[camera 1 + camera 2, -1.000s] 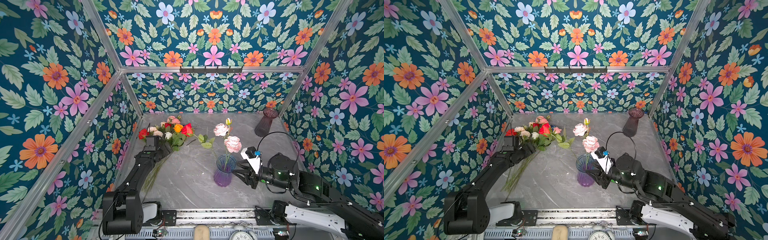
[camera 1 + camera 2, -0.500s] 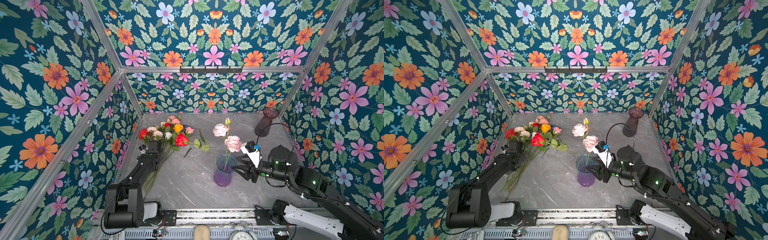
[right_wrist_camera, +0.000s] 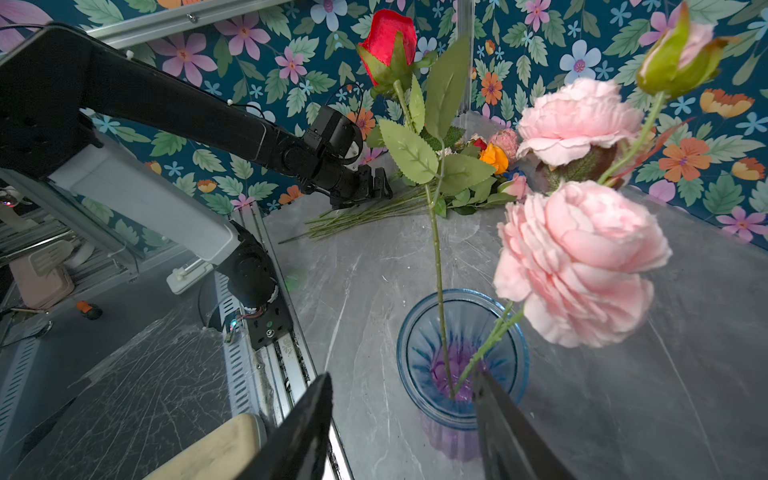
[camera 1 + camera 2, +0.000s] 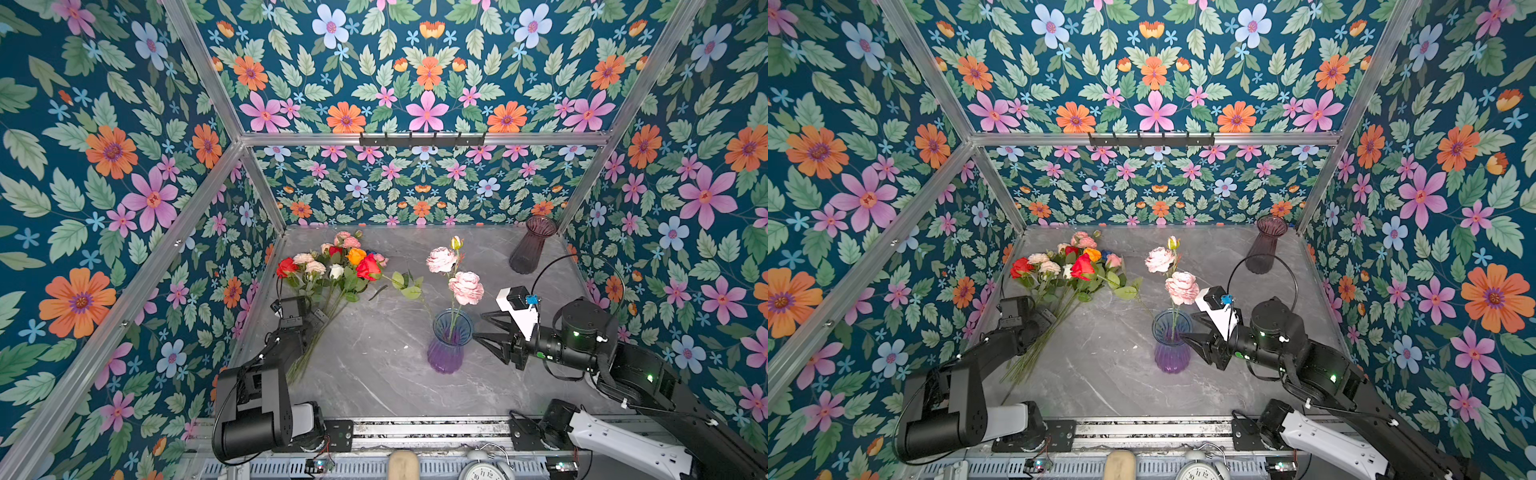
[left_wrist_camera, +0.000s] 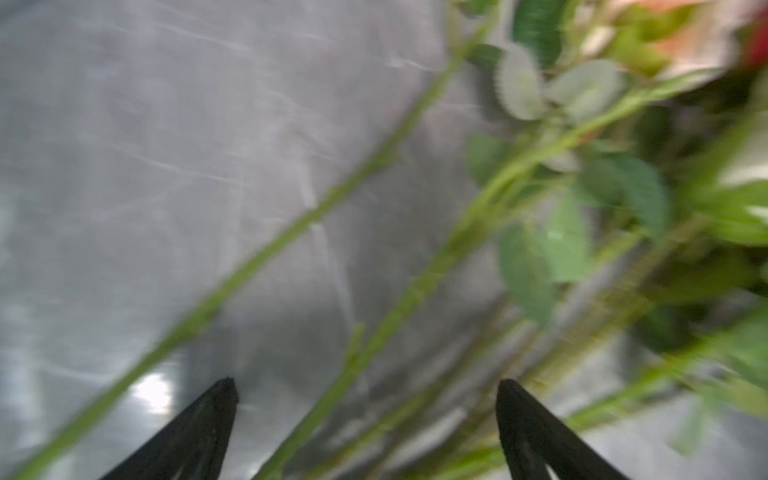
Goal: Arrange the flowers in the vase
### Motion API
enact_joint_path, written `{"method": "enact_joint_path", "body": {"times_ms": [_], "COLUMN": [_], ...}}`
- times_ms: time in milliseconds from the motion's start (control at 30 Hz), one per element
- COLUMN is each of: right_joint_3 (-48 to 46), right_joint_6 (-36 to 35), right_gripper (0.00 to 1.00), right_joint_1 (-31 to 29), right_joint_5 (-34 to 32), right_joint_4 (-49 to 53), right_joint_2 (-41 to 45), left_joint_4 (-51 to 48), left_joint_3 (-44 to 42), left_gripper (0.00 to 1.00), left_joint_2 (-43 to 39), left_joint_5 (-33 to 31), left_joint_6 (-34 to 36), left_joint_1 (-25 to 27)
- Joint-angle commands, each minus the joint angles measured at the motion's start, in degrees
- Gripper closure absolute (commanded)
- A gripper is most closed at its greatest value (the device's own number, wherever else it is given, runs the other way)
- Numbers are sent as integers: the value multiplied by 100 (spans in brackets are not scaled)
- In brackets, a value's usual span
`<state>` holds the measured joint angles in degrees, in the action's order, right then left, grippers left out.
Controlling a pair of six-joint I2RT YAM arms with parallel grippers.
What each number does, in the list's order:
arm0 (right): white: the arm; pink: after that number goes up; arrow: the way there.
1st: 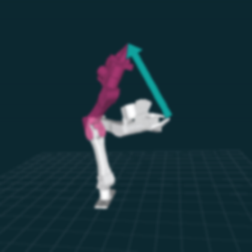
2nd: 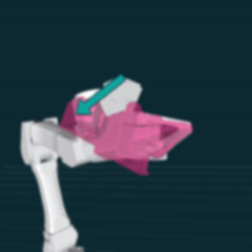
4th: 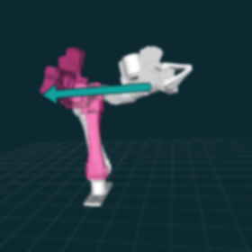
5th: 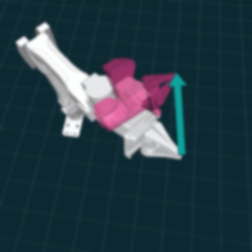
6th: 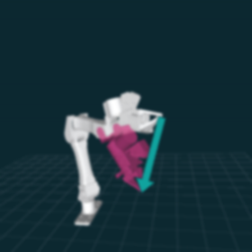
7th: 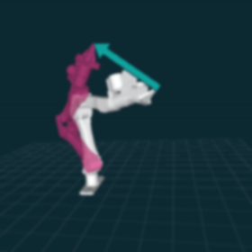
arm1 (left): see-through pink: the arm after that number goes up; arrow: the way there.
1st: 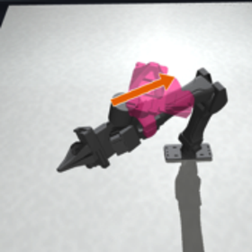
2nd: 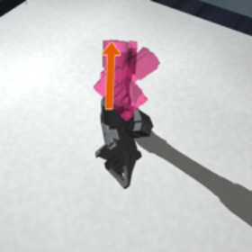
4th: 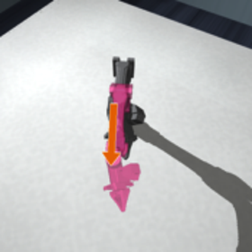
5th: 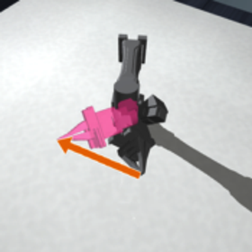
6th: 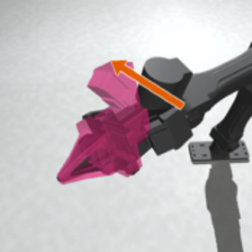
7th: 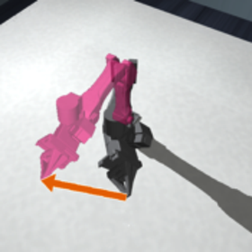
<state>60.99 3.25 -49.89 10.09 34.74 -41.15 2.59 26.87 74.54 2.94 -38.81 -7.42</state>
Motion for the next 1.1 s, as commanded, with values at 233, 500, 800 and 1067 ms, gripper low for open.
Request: {"method": "enact_joint_path", "body": {"times_ms": [233, 500, 800, 1067], "right_joint_3": [54, 60, -17, -70], "right_joint_6": [-44, -18, -26, -61], "right_gripper": [44, 44, 44, 44], "right_joint_1": [-3, -1, -3, -3], "right_joint_5": [-164, -244, -288, -252], "right_joint_4": [-168, -109, 6, -112], "right_joint_2": [-183, -144, 14, 8], "left_joint_4": [1093, 1124, -2477, -2403], "left_joint_3": [-178, 398, 2399, 2483], "left_gripper": [0, 1, 1, 1], "left_joint_2": [431, 928, 973, 1179], "left_joint_5": [1613, 1196, -1287, -1431], "left_joint_6": [-1149, -1515, -346, -2], "left_joint_1": [614, 1753, 1135, -549]}}
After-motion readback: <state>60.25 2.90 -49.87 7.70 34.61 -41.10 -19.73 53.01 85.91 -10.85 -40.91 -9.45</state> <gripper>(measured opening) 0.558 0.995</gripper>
